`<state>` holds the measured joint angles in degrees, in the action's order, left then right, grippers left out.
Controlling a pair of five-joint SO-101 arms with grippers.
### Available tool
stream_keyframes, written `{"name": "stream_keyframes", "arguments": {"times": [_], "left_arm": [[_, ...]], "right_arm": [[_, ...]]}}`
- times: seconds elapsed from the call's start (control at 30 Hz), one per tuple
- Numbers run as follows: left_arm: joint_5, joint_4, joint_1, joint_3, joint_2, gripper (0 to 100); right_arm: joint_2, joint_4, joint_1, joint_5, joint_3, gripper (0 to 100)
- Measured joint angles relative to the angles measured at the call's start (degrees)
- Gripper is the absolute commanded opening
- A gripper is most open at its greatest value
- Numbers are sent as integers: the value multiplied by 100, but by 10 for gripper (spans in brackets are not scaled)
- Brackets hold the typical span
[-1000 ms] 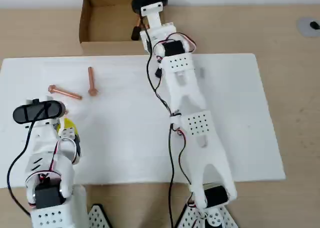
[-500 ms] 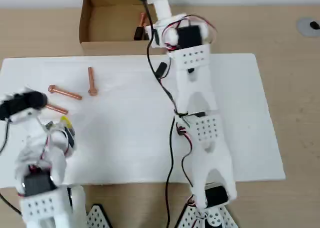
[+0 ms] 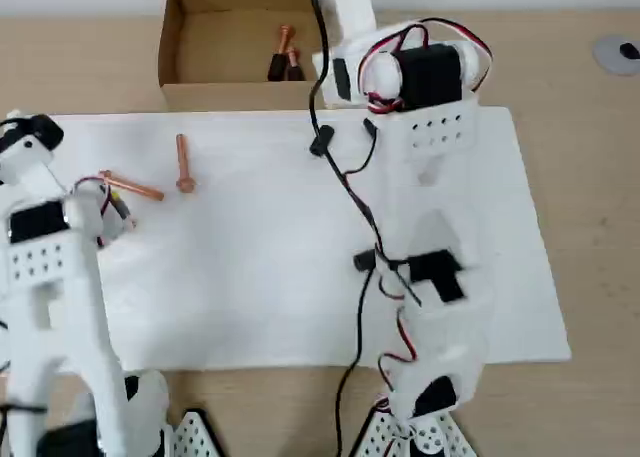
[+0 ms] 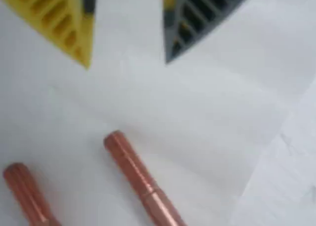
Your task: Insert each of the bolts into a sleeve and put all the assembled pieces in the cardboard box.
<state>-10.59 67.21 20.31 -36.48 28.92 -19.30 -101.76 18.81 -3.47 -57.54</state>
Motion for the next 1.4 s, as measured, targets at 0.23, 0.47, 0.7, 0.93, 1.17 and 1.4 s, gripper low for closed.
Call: {"name": "stream_keyframes", "arguments": {"times": [0.23,0.47,0.7,0.93,1.17,1.4], "left_arm": [[-484,-343,35,255,-738,111],[-993,-800,501,281,-1336,113],[-281,-1002,519,352,-1644,113],[-229,-1029,519,396,-1644,112],[-229,-1029,519,396,-1644,112],[-229,-1029,519,396,-1644,112]], "right_arm": [[967,325,-62,448,3138,161],[571,1029,-440,536,3358,161],[-712,1257,-457,360,2778,161],[-2242,1143,-607,1319,1371,162],[-3068,554,-774,1960,-387,162],[-3473,440,-782,2532,-1284,162]]}}
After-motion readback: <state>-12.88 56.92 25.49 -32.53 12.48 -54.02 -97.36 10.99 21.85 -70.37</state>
